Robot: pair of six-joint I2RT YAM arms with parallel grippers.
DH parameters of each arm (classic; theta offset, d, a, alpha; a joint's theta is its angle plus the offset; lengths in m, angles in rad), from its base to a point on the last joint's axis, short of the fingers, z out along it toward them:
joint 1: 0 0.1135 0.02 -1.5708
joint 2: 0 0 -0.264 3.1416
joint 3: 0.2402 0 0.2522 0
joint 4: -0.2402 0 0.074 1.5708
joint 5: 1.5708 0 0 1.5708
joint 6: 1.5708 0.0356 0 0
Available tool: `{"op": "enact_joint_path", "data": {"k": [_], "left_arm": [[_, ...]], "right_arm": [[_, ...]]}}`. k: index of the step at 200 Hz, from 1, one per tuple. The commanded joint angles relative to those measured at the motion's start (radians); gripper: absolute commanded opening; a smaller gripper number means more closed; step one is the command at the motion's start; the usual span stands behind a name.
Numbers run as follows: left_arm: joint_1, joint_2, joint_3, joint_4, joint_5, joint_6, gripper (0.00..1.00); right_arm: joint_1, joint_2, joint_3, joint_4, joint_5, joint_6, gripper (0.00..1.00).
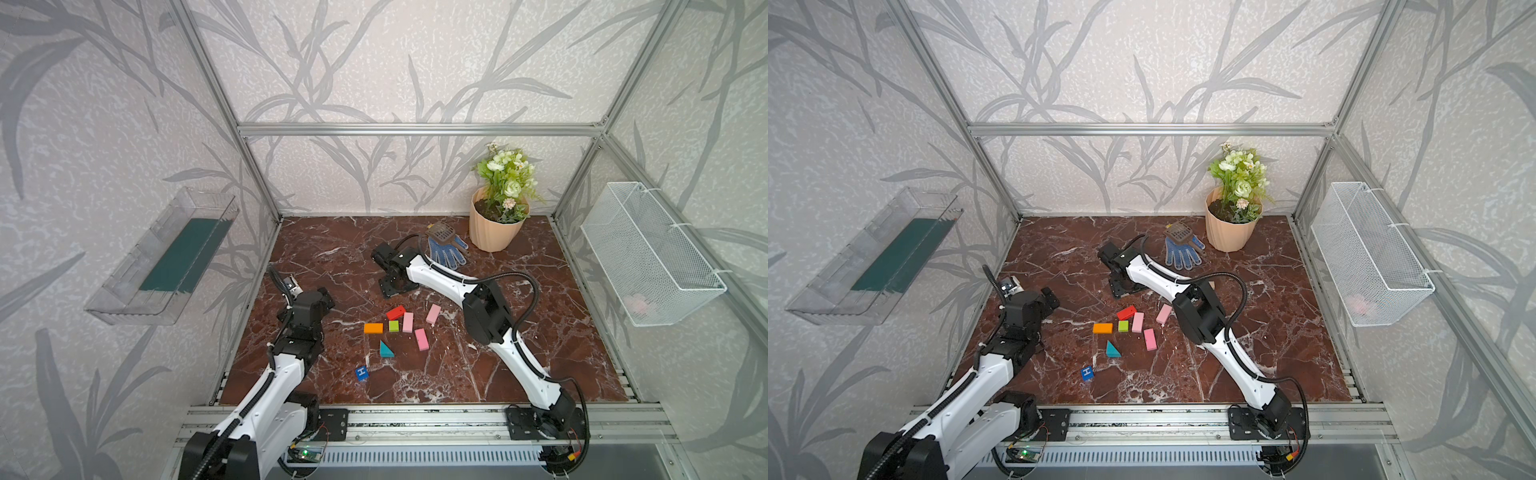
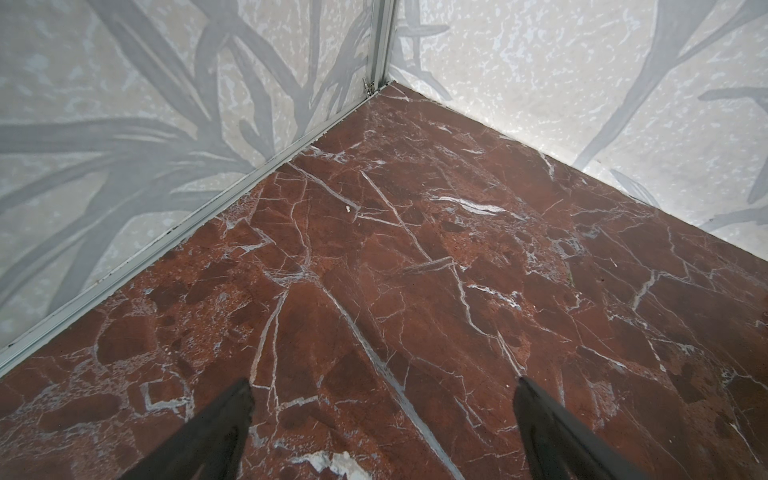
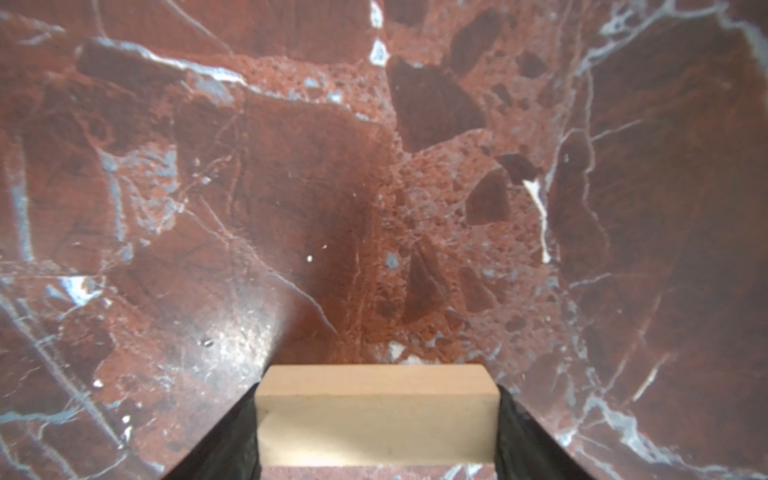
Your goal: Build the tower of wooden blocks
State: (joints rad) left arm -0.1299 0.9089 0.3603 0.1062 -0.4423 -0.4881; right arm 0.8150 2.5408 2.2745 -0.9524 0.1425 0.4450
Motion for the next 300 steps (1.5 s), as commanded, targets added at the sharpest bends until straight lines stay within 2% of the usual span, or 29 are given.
{"op": "enact_joint_path", "data": {"k": [1, 18, 37, 47, 72, 99, 124, 129, 139, 153, 177, 200, 240, 265, 300], "left_arm": [[-0.004, 0.018, 0.037, 0.011, 0.002, 0.010, 0.99], [-0.001, 0.034, 0.059, -0.033, 0.038, -0.024, 0.99], [-0.001, 0.027, 0.120, -0.130, 0.145, -0.118, 0.99], [-0.002, -0.001, 0.174, -0.197, 0.195, -0.141, 0.97], [-0.009, -0.122, 0.284, -0.348, 0.227, -0.167, 0.98], [-0.010, -0.196, 0.195, -0.232, 0.370, -0.184, 0.98], [-0.021, -0.130, 0.059, -0.014, 0.444, -0.185, 0.99], [-0.017, -0.101, 0.072, -0.005, 0.478, -0.196, 0.99], [-0.043, -0.034, 0.129, 0.002, 0.584, -0.109, 0.96], [-0.116, 0.046, 0.196, -0.057, 0.584, -0.056, 0.96], [-0.199, 0.150, 0.178, 0.144, 0.739, -0.025, 0.96], [-0.275, 0.245, 0.217, 0.210, 0.823, 0.011, 0.97], [-0.351, 0.374, 0.301, 0.167, 0.843, 0.061, 0.96], [-0.355, 0.395, 0.315, 0.160, 0.836, 0.062, 0.96], [-0.358, 0.394, 0.324, 0.133, 0.825, 0.067, 0.96]], "right_arm": [[0.006, -0.021, -0.025, -0.045, 0.038, 0.014, 0.70], [0.006, -0.083, -0.100, -0.008, 0.048, 0.014, 0.70], [0.005, -0.173, -0.219, 0.058, 0.058, 0.014, 0.69], [0.004, -0.221, -0.279, 0.089, 0.063, 0.014, 0.69], [0.001, -0.343, -0.417, 0.140, 0.097, 0.019, 0.68], [-0.027, -0.483, -0.601, 0.202, 0.129, 0.041, 0.66], [-0.084, -0.624, -0.806, 0.297, 0.125, 0.078, 0.60], [-0.095, -0.651, -0.844, 0.308, 0.135, 0.086, 0.60], [-0.123, -0.704, -0.908, 0.325, 0.150, 0.104, 0.60], [-0.164, -0.770, -0.983, 0.351, 0.152, 0.109, 0.60], [-0.234, -0.865, -1.089, 0.391, 0.165, 0.114, 0.60], [-0.297, -0.921, -1.180, 0.455, 0.161, 0.092, 0.60], [-0.355, -0.941, -1.225, 0.475, 0.186, 0.046, 0.60], [-0.361, -0.922, -1.238, 0.499, 0.186, 0.049, 0.60], [-0.362, -0.884, -1.267, 0.591, 0.122, 0.007, 0.60]]}}
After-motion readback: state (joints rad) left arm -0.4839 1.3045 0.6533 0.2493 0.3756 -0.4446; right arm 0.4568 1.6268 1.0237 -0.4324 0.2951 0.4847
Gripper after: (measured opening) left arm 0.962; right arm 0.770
